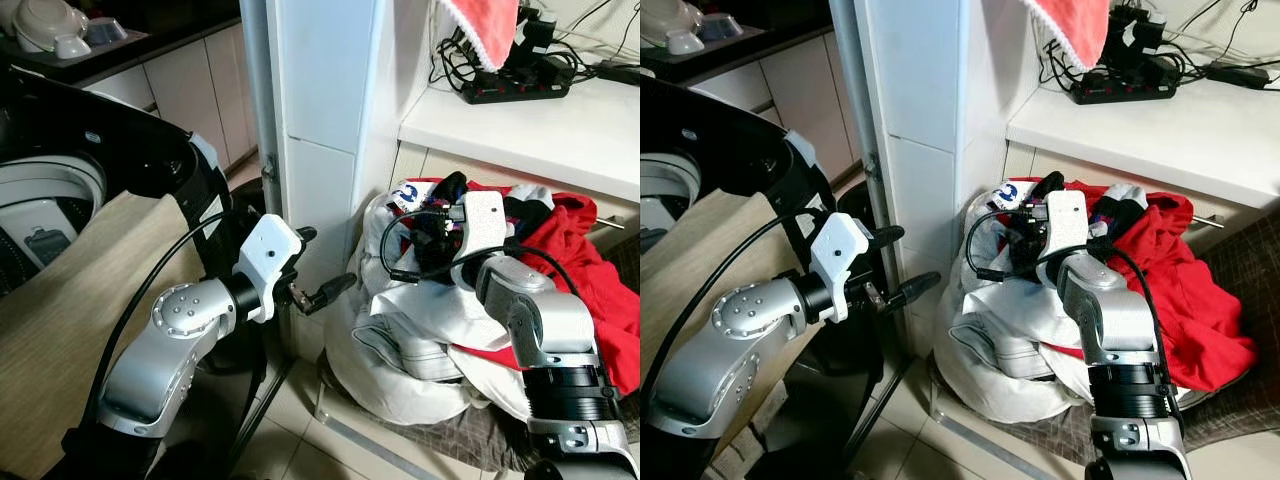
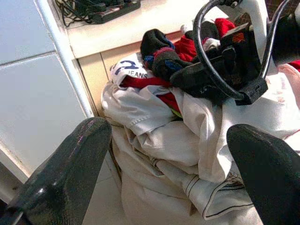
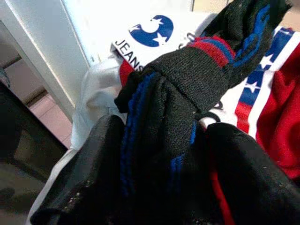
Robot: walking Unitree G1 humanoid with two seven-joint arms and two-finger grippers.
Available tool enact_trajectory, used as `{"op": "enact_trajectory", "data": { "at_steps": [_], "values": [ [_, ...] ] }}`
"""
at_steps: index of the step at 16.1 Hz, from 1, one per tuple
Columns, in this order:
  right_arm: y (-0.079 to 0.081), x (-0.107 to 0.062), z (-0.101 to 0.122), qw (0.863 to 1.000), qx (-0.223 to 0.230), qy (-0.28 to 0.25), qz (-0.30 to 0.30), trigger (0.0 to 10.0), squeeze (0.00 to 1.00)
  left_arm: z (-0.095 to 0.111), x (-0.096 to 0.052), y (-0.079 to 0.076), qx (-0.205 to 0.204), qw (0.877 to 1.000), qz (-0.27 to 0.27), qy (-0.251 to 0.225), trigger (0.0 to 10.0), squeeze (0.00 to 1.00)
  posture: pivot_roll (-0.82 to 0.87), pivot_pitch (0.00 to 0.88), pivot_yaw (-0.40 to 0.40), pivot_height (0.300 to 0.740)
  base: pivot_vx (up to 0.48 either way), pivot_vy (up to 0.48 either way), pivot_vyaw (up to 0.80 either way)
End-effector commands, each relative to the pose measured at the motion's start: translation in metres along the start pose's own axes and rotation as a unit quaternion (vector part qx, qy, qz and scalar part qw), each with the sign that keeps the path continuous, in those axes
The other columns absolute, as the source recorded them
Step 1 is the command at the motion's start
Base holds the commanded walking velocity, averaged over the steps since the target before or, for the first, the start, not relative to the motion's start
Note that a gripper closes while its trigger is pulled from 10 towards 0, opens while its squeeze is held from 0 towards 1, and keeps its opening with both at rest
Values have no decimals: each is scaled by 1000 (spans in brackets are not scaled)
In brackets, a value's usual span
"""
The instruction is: Clothes washing
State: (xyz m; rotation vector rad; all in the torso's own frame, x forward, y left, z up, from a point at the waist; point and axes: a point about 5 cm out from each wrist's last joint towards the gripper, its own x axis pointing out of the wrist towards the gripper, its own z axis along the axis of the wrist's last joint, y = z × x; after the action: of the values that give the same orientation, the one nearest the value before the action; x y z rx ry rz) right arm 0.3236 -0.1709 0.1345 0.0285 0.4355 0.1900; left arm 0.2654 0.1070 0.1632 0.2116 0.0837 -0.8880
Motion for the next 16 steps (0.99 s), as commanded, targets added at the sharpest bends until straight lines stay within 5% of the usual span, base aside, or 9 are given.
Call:
{"op": "enact_trajectory", "data": {
  "at_steps": [1,16],
  "values": [
    [2,2,6,1000,-2,-8,9,0,0,1,0,-4,1,1000,-12,2,10000,0,-121,0,24,740,0,0,0],
    [2,2,7,999,-16,-35,0,0,0,1,0,-5,0,1000,-7,3,10000,0,-118,0,23,740,0,0,0]
  ]
}}
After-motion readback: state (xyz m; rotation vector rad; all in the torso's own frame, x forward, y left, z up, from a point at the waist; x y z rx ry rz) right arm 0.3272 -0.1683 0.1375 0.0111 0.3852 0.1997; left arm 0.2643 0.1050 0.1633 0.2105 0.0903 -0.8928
